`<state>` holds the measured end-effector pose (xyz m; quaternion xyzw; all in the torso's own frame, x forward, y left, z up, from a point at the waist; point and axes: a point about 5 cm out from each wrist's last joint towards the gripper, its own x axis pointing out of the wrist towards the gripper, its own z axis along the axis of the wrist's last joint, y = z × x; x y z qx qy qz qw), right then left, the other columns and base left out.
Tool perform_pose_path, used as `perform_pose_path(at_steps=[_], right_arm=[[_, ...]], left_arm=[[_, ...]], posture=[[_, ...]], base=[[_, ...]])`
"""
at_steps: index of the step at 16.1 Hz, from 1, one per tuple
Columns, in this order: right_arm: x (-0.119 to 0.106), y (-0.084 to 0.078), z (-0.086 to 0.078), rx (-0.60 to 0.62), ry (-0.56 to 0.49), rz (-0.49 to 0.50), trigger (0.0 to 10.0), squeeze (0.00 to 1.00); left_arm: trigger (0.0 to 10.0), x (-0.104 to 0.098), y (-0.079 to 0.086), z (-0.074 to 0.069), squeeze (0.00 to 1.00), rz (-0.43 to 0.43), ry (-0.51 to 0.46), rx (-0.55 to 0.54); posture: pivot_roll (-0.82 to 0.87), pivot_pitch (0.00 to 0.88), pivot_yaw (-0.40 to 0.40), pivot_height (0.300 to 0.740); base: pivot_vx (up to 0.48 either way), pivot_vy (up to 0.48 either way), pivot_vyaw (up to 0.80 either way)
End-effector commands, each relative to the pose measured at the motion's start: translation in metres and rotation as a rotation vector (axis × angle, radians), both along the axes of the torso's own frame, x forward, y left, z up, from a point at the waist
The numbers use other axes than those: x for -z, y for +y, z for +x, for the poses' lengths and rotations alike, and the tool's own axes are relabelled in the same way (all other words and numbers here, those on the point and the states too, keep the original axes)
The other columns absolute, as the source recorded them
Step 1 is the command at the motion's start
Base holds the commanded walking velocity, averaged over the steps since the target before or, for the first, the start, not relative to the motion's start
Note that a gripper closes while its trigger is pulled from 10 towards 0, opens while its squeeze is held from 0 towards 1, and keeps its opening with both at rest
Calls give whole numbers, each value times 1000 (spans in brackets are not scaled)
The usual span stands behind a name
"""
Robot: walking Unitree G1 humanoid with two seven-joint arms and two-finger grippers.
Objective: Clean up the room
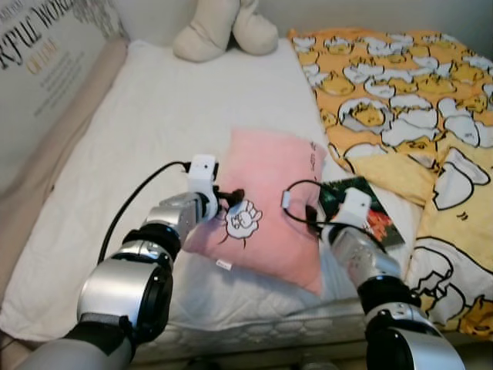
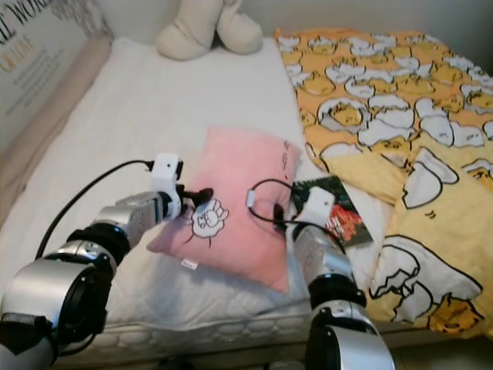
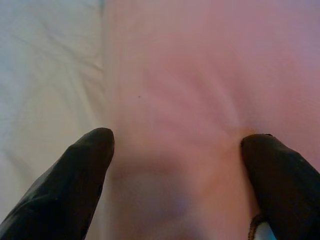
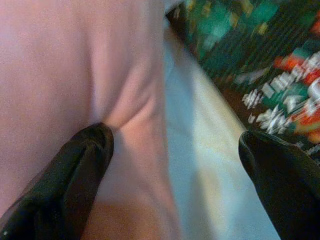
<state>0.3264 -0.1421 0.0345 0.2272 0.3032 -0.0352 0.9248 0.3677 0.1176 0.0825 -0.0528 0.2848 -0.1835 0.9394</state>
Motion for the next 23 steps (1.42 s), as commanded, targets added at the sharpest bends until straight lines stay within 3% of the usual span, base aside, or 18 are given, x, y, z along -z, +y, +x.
perform_pose_path(at_steps=[1,5,6,7,10,16,23], right_arm=[[-3,23,6,-93,-16,23,10000,0],[5,37,3,-162,6,-2,10000,0],[8,39,0,-166,21,14,2196,0],[7,40,1,-143,24,50,0,0],[6,43,3,-136,12,65,0,0],[8,48,2,-140,-4,60,0,0],[15,44,-4,-116,23,53,0,0]], left_arm=[[10000,14,-5,-9,0,1,67,27],[10000,27,-20,-21,0,7,126,128],[0,28,-22,-22,0,4,112,133],[0,29,-23,-23,0,24,102,146],[0,32,-27,-25,0,6,101,153],[0,38,-39,-33,0,-159,145,136],[0,43,-35,-37,0,-170,129,131]], posture=[[-275,102,52,740],[-276,131,56,740],[-275,137,58,740],[-272,146,62,740],[-267,150,65,740],[-252,148,48,740],[-223,141,45,740]], base=[[0,0,0],[0,0,0],[0,0,0],[0,0,0],[0,0,0],[0,0,0],[0,0,0]])
